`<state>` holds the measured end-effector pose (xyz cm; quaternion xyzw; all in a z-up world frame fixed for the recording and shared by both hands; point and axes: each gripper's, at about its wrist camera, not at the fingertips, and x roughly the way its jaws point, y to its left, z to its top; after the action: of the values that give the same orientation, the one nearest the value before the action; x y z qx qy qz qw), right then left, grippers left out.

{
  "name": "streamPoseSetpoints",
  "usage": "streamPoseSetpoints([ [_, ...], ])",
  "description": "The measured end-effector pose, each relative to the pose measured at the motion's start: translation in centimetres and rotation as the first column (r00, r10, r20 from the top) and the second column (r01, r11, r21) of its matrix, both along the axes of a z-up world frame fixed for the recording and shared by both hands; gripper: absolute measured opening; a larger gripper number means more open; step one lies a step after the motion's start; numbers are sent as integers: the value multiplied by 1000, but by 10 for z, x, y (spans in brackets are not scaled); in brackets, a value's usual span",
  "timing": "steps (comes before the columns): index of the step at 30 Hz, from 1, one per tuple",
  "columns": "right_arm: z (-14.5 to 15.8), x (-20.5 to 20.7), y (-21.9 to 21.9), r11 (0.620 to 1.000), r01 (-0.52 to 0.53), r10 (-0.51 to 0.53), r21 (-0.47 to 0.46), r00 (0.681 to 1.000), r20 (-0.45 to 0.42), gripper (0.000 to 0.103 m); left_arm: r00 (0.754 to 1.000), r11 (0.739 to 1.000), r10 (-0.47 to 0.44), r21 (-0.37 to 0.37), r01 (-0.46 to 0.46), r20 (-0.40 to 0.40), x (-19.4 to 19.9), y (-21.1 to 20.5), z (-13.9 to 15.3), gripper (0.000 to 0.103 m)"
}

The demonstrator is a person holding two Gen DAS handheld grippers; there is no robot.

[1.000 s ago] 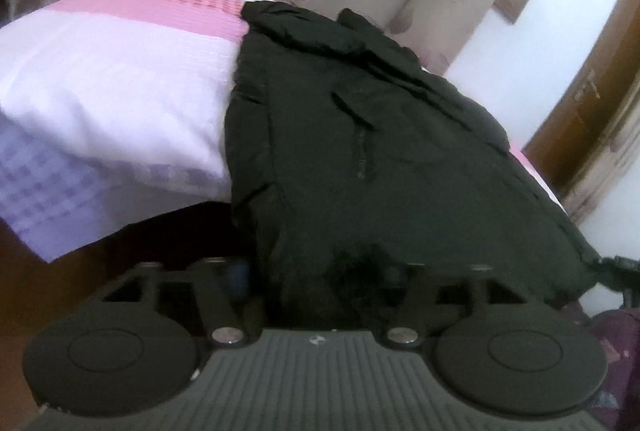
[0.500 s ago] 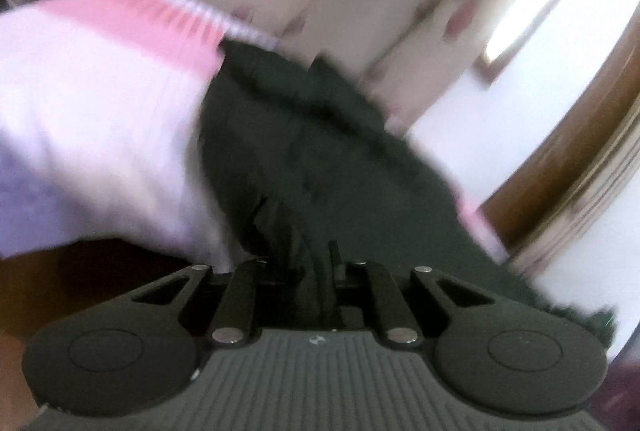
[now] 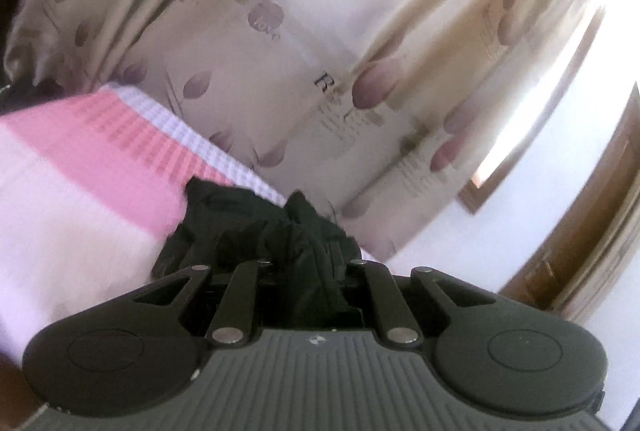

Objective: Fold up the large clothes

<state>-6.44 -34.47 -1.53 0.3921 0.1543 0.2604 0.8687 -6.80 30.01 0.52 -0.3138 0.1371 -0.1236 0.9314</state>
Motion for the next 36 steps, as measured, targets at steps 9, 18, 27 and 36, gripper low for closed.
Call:
streamPoseSetpoints([
  [9,17,94,4,999,27,-26,-45,1000,7,20,997,994,83,67,-82,-4,84,-9,17,16],
  [18,8,187,6,994,75,-79,-77,996,-51,20,985,980,164,125,-156,-52,166,-19,7,18],
  [27,-40,254,8,987,140,-150,-76,979,-141,22,970,959,230,187,-213,-73,213,-34,-19,30],
  [36,-73,259,-1,970,207,-187,130,970,-155,97,968,960,246,148,-236,-47,221,-40,-32,95],
])
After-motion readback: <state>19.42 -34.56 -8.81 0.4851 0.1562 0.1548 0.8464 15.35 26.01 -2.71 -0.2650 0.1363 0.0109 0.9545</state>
